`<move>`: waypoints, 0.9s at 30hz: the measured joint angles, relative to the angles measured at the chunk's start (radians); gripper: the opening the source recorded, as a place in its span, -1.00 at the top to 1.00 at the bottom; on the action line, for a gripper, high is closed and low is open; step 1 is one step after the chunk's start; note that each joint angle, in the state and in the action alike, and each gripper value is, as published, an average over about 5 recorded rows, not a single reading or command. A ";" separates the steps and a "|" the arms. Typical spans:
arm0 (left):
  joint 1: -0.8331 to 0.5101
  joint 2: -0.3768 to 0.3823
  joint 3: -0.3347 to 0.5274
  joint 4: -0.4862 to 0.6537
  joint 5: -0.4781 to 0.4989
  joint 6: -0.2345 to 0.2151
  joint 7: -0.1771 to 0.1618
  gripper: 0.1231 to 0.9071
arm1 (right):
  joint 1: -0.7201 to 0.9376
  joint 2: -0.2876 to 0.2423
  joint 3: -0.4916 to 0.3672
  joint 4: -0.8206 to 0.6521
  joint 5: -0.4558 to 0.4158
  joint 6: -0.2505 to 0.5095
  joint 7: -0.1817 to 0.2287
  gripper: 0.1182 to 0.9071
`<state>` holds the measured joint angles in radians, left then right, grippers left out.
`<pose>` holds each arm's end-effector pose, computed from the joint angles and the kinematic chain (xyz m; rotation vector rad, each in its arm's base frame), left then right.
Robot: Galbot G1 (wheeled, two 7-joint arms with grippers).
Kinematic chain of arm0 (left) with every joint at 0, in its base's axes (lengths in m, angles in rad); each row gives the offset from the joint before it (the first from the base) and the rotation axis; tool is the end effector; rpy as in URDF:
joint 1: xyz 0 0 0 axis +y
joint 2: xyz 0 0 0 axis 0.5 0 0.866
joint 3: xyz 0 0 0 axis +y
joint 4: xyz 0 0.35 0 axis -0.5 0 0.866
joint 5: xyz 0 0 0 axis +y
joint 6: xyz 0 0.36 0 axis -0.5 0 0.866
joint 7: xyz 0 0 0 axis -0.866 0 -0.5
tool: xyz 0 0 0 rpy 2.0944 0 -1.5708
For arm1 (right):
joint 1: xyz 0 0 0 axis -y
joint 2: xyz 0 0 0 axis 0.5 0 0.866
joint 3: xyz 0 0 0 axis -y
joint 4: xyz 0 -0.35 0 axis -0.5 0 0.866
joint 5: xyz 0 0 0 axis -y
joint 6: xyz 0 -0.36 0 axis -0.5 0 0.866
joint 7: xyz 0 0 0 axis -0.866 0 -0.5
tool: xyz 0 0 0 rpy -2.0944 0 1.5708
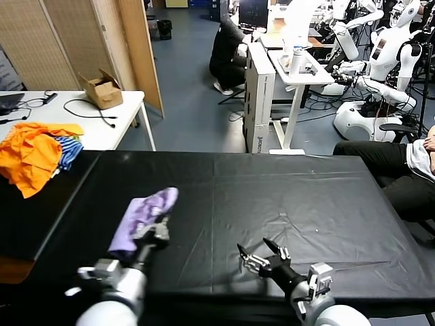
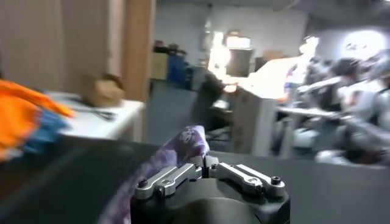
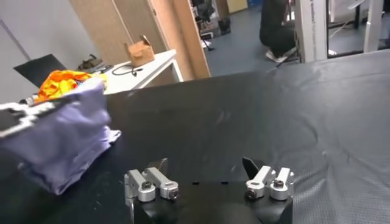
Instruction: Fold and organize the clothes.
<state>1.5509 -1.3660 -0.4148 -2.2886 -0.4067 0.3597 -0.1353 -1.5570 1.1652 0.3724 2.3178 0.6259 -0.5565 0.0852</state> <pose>0.1797 -0.0058 -0.2324 -0.2333 -2.8981 0.3447 0.1730 -0.0050 -0.2257 0.5599 -2.5997 -0.3140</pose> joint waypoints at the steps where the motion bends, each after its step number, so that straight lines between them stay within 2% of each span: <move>1: -0.008 -0.017 0.026 0.015 0.010 0.000 0.002 0.90 | 0.000 0.001 0.001 0.003 0.003 -0.001 0.000 -1.00; 5: -0.029 -0.072 0.112 0.072 0.057 0.000 0.018 0.88 | -0.001 -0.005 0.015 0.016 0.033 -0.008 -0.002 -1.00; 7: -0.030 -0.087 0.146 0.090 0.076 0.000 0.025 0.75 | -0.001 -0.014 0.023 0.019 0.051 -0.015 -0.003 -1.00; 11: -0.027 -0.097 0.189 0.099 0.103 -0.004 0.045 0.18 | 0.007 -0.027 0.030 0.014 0.078 -0.023 0.000 -1.00; 12: -0.026 -0.096 0.193 0.098 0.112 -0.009 0.053 -0.01 | 0.011 -0.028 0.027 0.010 0.087 -0.025 0.002 -1.00; 15: -0.031 -0.090 0.190 0.092 0.146 -0.034 0.075 -0.49 | 0.026 -0.027 0.016 -0.006 0.122 -0.033 0.011 -1.00; 18: -0.040 -0.076 0.168 0.084 0.159 -0.059 0.082 -0.86 | 0.049 -0.022 0.000 -0.033 0.172 -0.048 0.021 -1.00; 21: -0.044 -0.057 0.137 0.078 0.154 -0.072 0.079 -0.98 | 0.079 -0.014 -0.019 -0.074 0.230 -0.062 0.033 -1.00; 27: -0.030 -0.043 0.097 0.084 0.160 -0.091 0.075 -1.00 | 0.145 0.009 -0.058 -0.163 0.287 -0.073 0.053 -0.99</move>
<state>1.5208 -1.4095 -0.3181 -2.2048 -0.2470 0.2692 -0.0602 -1.4118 1.1747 0.3143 2.1552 0.9126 -0.6292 0.1384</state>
